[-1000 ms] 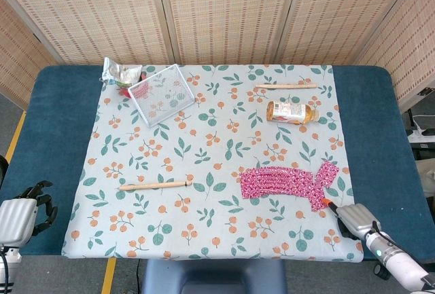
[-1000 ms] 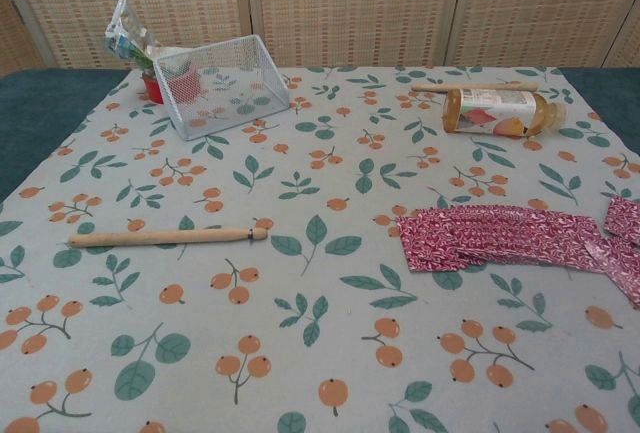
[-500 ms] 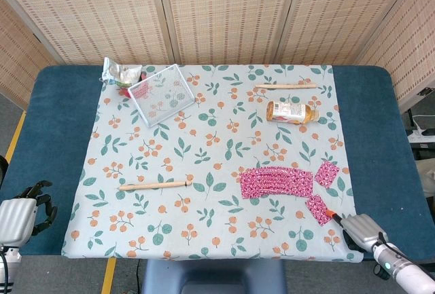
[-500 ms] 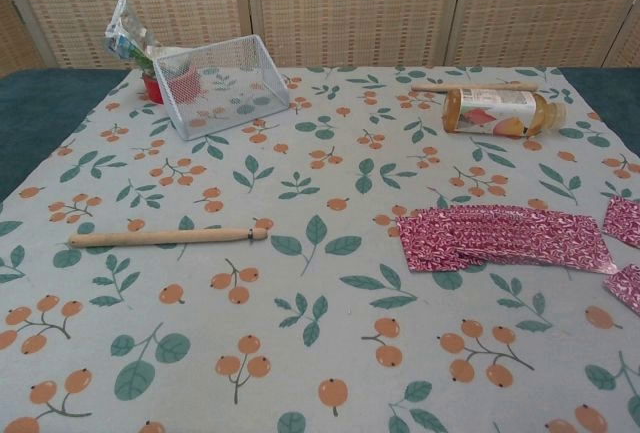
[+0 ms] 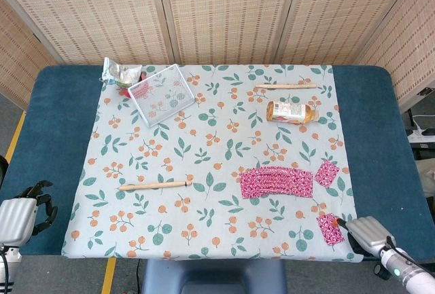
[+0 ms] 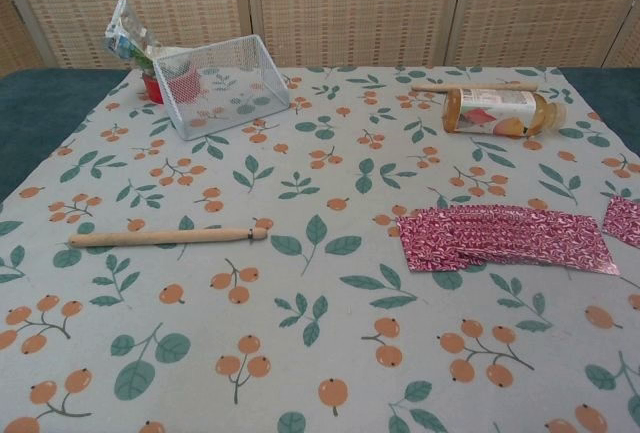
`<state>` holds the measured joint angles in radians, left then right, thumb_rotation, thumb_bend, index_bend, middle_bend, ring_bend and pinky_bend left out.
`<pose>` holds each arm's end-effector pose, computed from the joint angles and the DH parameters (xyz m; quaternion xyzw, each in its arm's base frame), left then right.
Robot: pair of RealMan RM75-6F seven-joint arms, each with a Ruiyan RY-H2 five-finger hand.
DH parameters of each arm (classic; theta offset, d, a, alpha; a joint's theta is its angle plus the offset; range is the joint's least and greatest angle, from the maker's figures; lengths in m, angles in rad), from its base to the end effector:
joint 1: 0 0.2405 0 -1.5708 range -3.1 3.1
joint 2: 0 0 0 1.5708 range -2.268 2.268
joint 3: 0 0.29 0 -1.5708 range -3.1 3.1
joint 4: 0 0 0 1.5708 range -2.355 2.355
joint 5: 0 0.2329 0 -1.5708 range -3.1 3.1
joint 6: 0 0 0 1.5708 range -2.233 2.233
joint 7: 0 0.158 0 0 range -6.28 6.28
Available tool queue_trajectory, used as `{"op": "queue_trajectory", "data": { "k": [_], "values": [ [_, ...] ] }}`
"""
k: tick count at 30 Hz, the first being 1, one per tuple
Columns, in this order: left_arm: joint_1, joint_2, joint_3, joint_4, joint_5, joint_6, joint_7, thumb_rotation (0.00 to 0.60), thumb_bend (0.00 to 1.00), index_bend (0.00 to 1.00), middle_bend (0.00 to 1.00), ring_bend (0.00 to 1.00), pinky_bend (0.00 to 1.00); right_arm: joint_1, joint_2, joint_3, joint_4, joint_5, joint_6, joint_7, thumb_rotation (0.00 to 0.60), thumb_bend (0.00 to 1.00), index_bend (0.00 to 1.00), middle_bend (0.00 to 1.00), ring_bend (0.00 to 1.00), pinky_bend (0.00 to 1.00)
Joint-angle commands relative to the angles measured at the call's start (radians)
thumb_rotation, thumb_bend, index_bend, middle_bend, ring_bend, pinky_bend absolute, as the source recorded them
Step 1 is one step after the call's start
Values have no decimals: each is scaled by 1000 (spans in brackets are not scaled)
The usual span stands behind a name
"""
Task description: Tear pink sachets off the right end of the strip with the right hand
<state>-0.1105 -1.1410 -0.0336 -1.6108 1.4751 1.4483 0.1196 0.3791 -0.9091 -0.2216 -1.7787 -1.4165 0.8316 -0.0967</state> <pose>-0.3507 0.2044 0.1386 -0.6212 -0.3708 -0.3477 0.5964 -0.3612 -0.1856 0.1080 0.7707 -0.4905 0.0941 0.3957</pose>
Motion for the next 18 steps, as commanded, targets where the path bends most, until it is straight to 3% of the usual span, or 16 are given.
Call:
{"op": "queue_trajectory", "data": {
  "k": [1, 3, 5, 6, 7, 10, 12, 18],
  "values": [
    [-1, 0, 0, 0, -2, -2, 0, 600, 399, 30, 274, 357, 601, -53, 14, 23, -10, -104, 142, 115, 600, 682, 128, 882, 791, 666],
    [-1, 0, 0, 0, -3, -4, 0, 600, 399, 30, 275, 357, 601, -95, -14, 48, 18, -152, 265, 152, 600, 548, 99, 880, 773, 665],
    [-1, -1, 0, 1, -2, -3, -1, 600, 400, 30, 275, 357, 601, -143, -72, 82, 72, -199, 409, 187, 600, 430, 59, 788, 666, 613],
    [-1, -1, 0, 1, -2, -3, -1, 600, 400, 30, 275, 357, 601, -155, -90, 92, 91, -210, 446, 195, 600, 373, 34, 663, 546, 547],
    [-1, 0, 0, 1, -1, -3, -1, 600, 400, 30, 275, 357, 601, -175, -128, 113, 129, -228, 514, 211, 600, 314, 14, 478, 361, 469],
    [-1, 0, 1, 1, 2, -1, 1, 600, 399, 30, 275, 357, 601, -212, -211, 160, 214, -246, 641, 230, 600, 206, 0, 135, 26, 273],
    [0, 0, 1, 0, 4, 3, 4, 600, 399, 30, 275, 357, 601, -228, -251, 186, 251, -235, 687, 220, 600, 166, 0, 32, 0, 160],
    [7, 4, 4, -10, 20, 24, 12, 600, 399, 30, 275, 358, 601, -237, -247, 203, 231, -182, 662, 192, 600, 151, 0, 0, 0, 147]
  ]
}}
